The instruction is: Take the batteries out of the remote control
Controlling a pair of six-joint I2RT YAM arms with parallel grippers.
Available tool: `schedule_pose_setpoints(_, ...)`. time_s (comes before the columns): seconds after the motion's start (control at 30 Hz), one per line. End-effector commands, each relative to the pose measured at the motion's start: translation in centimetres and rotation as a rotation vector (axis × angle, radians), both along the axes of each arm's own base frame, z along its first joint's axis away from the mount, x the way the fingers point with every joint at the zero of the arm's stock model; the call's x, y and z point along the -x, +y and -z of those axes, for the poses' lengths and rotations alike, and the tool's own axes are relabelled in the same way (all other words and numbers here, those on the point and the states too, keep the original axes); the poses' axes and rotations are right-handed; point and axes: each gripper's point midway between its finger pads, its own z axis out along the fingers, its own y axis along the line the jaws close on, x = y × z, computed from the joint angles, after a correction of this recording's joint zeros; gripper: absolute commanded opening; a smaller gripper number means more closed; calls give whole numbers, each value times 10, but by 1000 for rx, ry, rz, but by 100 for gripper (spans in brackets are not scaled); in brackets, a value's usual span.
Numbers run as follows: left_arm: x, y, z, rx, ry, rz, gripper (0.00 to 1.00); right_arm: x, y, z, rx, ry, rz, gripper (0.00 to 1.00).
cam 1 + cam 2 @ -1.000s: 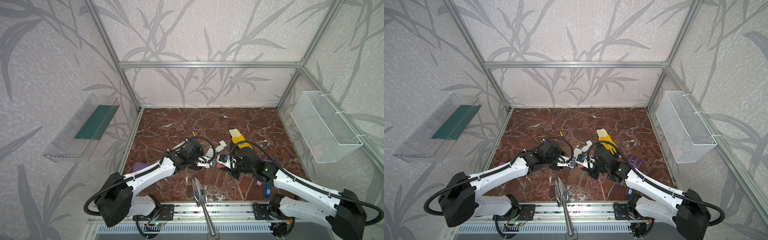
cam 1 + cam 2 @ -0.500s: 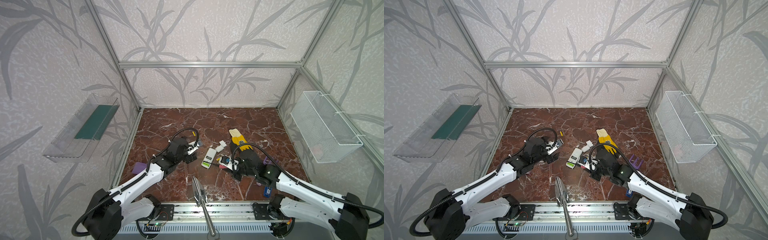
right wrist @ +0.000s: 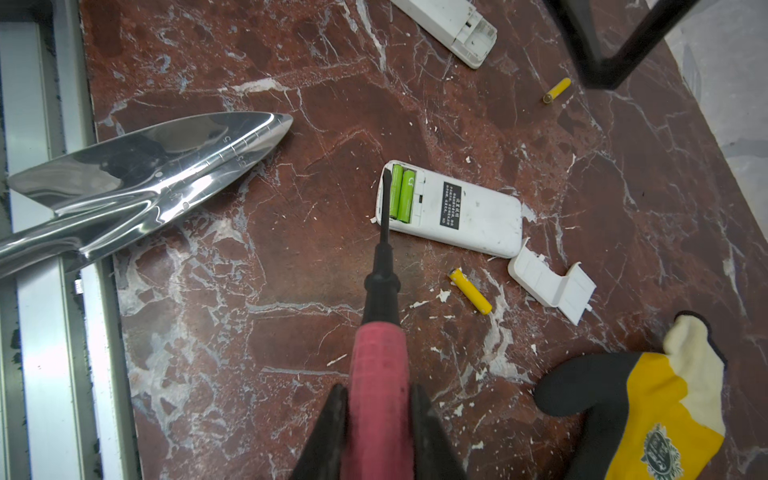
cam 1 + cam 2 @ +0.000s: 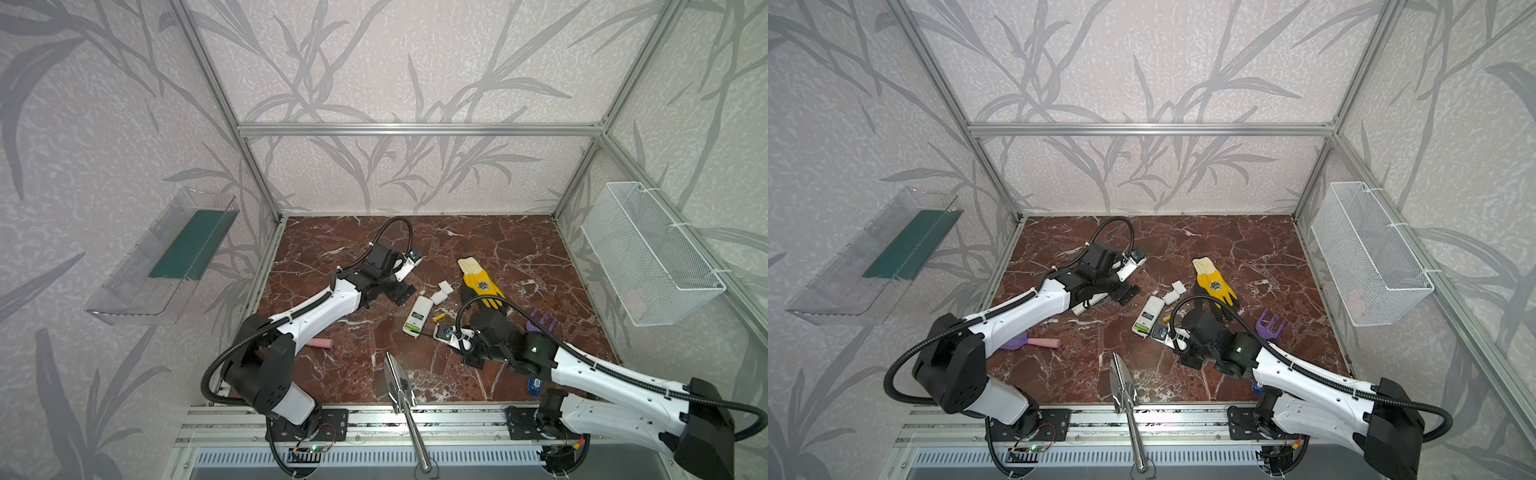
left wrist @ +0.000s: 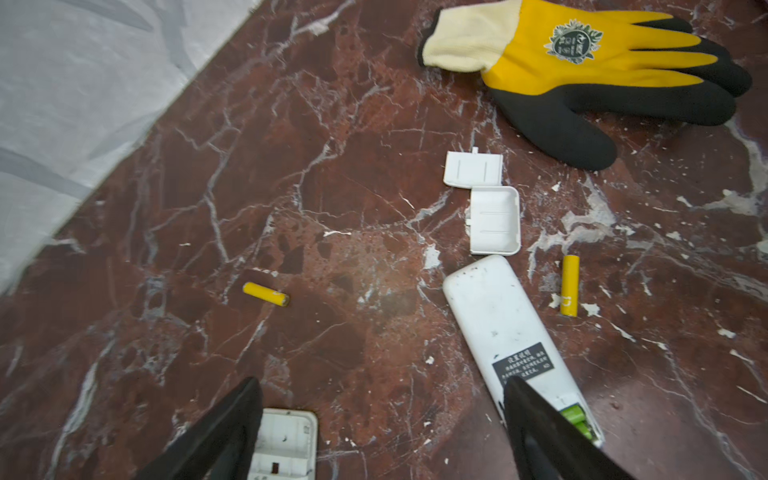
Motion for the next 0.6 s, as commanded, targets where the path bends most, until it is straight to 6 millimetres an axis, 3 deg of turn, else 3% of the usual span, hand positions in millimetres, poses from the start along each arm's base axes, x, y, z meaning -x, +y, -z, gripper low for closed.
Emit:
schedule_pose_setpoints(0.0, 19, -9, 20, -2, 205, 23, 91, -4, -2, -15, 37, -44, 4, 0)
schedule_pose_setpoints(0.13, 18, -20, 32, -32, 264, -2, 98, -5, -5, -15, 87, -35, 15, 0)
schedule_pose_setpoints(0.3, 19, -38, 39, -62, 279, -33, 98, -7, -8, -16, 123, -30, 32, 0)
schedule_pose_setpoints(0.57, 27, -45, 69, -189, 421, -89, 94, -8, -9, -18, 125, -36, 41, 0)
